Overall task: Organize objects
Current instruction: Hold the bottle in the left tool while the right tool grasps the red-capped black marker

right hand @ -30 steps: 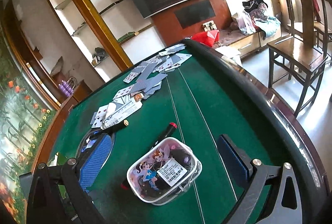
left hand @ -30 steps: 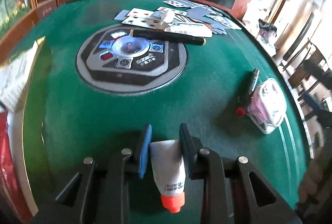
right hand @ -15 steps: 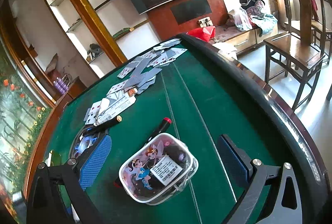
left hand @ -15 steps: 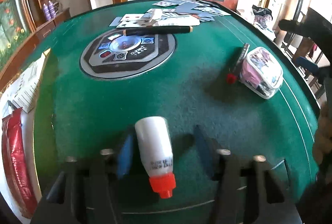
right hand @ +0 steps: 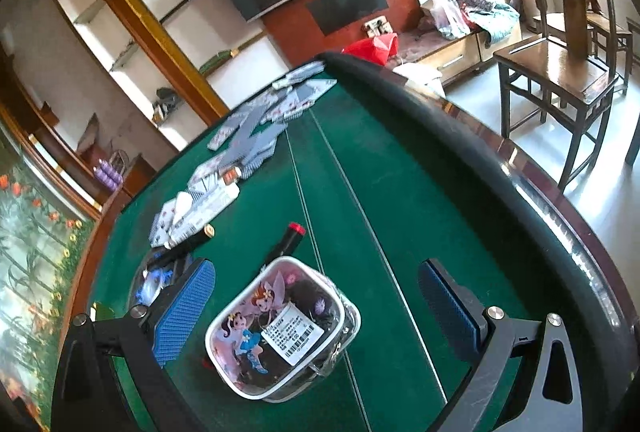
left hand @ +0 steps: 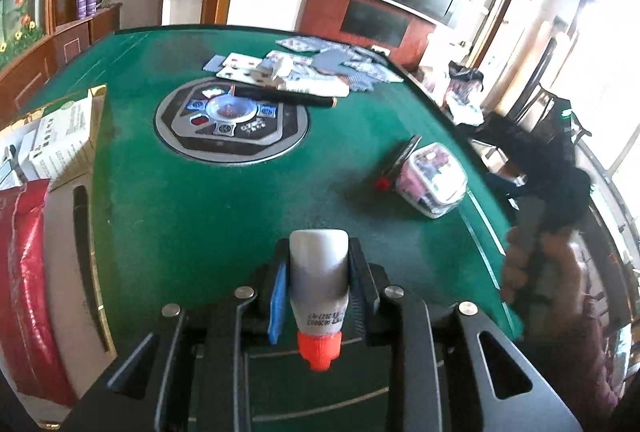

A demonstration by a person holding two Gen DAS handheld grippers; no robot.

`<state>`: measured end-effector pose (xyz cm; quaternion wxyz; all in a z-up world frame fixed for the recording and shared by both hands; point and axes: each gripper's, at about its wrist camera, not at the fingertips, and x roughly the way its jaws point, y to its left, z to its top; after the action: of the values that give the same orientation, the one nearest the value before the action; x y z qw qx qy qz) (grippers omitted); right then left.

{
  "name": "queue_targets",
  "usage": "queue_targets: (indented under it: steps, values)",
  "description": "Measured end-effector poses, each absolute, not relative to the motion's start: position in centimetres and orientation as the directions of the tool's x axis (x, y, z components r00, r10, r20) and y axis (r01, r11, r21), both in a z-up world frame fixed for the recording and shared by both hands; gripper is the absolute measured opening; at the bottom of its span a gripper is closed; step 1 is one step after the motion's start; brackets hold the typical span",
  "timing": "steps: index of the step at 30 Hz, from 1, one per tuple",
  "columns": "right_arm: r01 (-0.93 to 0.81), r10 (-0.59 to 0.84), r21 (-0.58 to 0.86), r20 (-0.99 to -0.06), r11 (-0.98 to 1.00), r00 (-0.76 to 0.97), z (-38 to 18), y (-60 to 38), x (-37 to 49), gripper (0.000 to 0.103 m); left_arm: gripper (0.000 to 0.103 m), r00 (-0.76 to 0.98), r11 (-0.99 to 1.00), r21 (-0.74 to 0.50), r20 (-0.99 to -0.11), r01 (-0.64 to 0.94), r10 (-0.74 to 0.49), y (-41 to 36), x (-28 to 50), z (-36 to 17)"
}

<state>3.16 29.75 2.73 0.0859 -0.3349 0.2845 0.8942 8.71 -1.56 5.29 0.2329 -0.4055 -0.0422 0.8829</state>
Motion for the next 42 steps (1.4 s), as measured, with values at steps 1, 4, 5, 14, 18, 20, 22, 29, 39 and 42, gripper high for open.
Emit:
queue_targets:
  steps: [1,4,5,14,18,20,22,29,39,42]
  values:
    - [-0.351,-0.019,0.431,-0.654,-0.831,-0.757,2.7,29.6,3.1,0.103,0.026,-0.568,-0.888,-0.262,-0.691,-0.379,0.446,-1.8,8.9,5.5]
    - [-0.426,0.182,0.206,-0.683,-0.881,-0.707,3.6,27.6,2.3,0.103,0.026,-0.578,-0.885,-0.255,-0.681,-0.388,0.45,-2.6,9.6,6.1]
    - [-0.444,0.258,0.096,-0.696,-0.891,-0.67,3.9,26.5,1.4,0.103,0.026,-0.581,-0.885,-0.254,-0.678,-0.391,0.451,-2.8,9.7,6.2]
    - [-0.383,0.323,-0.145,-0.829,-0.912,-0.456,2.2,23.8,-4.1,0.101,0.026,-0.582,-0.866,-0.288,-0.649,-0.409,0.49,-4.9,10.6,6.3]
    - [-0.346,0.34,-0.193,-0.831,-0.918,-0.441,2.0,24.2,-0.7,0.101,0.026,-0.57,-0.853,-0.314,-0.641,-0.417,0.514,-5.7,10.4,6.1]
    - [-0.347,0.319,-0.171,-0.842,-0.922,-0.434,2.2,25.0,1.0,0.101,0.026,-0.551,-0.843,-0.342,-0.642,-0.416,0.533,-5.9,10.1,5.7]
    - [-0.373,0.329,-0.168,-0.843,-0.912,-0.425,2.5,26.2,2.4,0.102,0.026,-0.537,-0.835,-0.359,-0.644,-0.417,0.545,-5.8,10.0,5.3]
    - [-0.319,0.156,0.02,-0.842,-0.948,-0.517,4.8,25.9,1.6,0.102,0.026,-0.539,-0.826,-0.363,-0.63,-0.431,0.559,-5.5,10.8,5.6]
    - [-0.276,0.147,-0.029,-0.897,-0.961,-0.417,1.5,20.0,-4.6,0.047,0.026,-0.551,-0.809,-0.388,-0.595,-0.441,0.585,-7.6,12.6,6.6]
    - [-0.283,0.158,-0.036,-0.892,-0.958,-0.424,1.1,19.2,-5.1,0.032,0.026,-0.55,-0.805,-0.402,-0.588,-0.437,0.592,-8.4,12.6,6.4]
